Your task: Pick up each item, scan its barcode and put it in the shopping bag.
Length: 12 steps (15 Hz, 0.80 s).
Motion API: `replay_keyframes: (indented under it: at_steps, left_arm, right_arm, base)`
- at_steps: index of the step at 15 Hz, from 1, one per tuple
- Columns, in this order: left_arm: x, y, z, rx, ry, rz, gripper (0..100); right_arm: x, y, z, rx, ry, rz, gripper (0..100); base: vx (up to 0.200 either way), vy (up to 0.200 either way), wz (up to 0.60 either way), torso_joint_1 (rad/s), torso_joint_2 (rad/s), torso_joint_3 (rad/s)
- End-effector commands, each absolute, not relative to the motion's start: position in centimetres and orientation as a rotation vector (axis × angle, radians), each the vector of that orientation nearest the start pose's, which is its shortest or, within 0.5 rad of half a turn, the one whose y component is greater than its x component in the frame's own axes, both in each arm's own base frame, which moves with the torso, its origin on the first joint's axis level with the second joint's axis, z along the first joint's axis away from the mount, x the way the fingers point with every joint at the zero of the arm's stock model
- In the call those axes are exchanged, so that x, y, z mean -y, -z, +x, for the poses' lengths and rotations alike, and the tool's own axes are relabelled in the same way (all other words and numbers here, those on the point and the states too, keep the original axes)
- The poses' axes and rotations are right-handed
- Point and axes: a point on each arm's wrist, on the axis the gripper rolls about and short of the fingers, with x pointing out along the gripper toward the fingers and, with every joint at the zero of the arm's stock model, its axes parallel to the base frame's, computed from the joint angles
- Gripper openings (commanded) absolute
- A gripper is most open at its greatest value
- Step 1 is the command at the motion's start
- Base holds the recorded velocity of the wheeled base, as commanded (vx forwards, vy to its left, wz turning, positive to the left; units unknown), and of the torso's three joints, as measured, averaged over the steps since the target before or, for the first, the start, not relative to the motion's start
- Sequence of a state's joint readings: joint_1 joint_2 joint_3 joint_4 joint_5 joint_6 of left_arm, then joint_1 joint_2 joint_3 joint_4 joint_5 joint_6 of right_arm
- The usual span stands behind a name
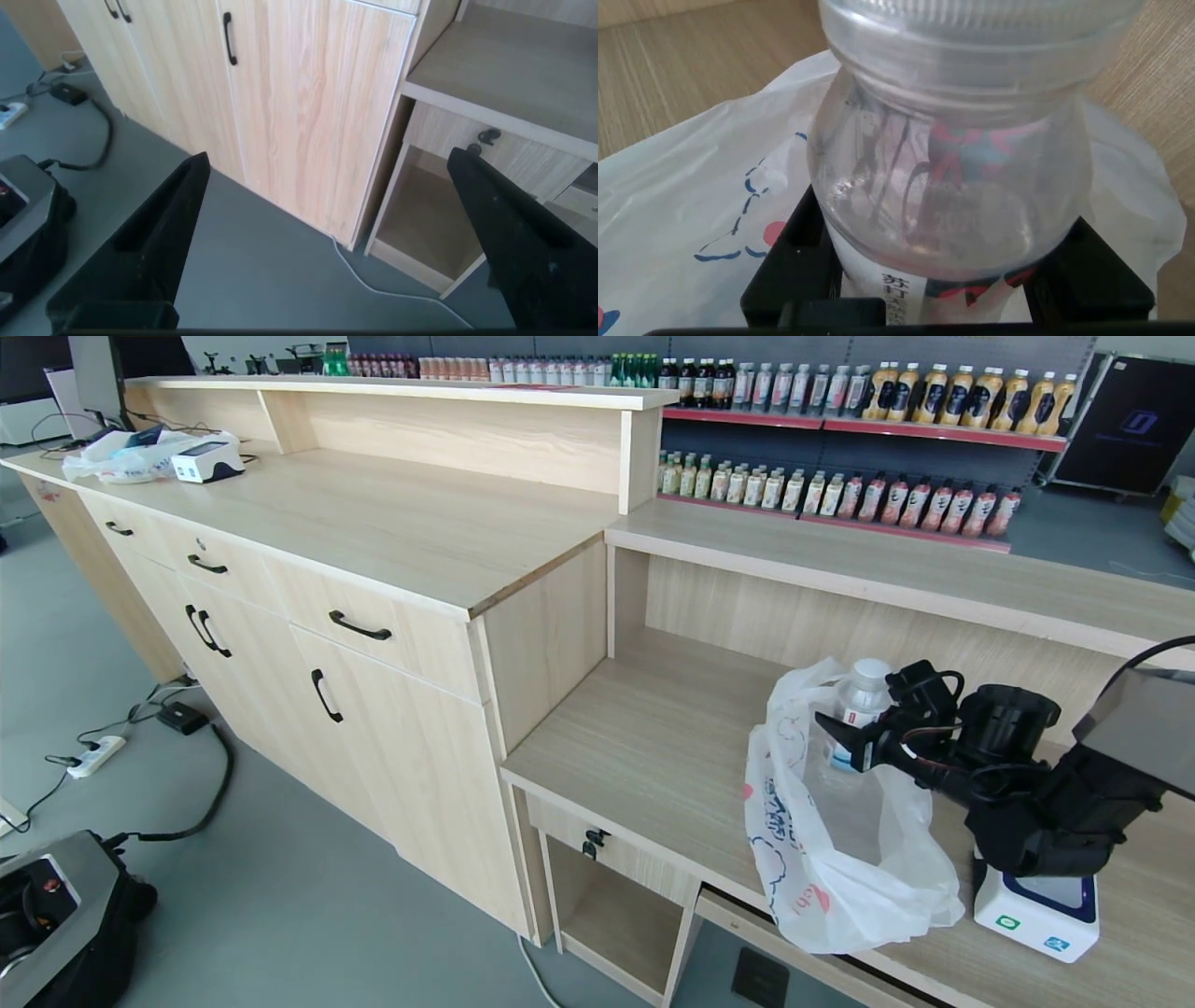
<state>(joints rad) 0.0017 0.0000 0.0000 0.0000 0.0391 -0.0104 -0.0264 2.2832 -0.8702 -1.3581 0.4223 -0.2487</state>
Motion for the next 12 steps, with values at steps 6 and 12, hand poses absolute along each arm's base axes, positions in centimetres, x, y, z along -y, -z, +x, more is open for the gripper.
replay_keyframes:
  at_steps: [6, 12]
  left_arm:
    - [-0.1, -7.5, -2.3, 0.000, -0.041, -0.011, 100]
    - [-0.1, -7.5, -2.3, 0.000, -0.041, -0.011, 100]
  right_arm:
    - [0.3, -5.8, 39.7, -0.017, -0.400, -0.230, 100]
    - [0.2, -12.4, 36.0, 0.020, -0.411, -0.239, 100]
  base:
    - [0.000, 0.000, 0.00, 0.000, 0.00, 0.000]
    - [0.000, 0.000, 0.00, 0.000, 0.00, 0.000]
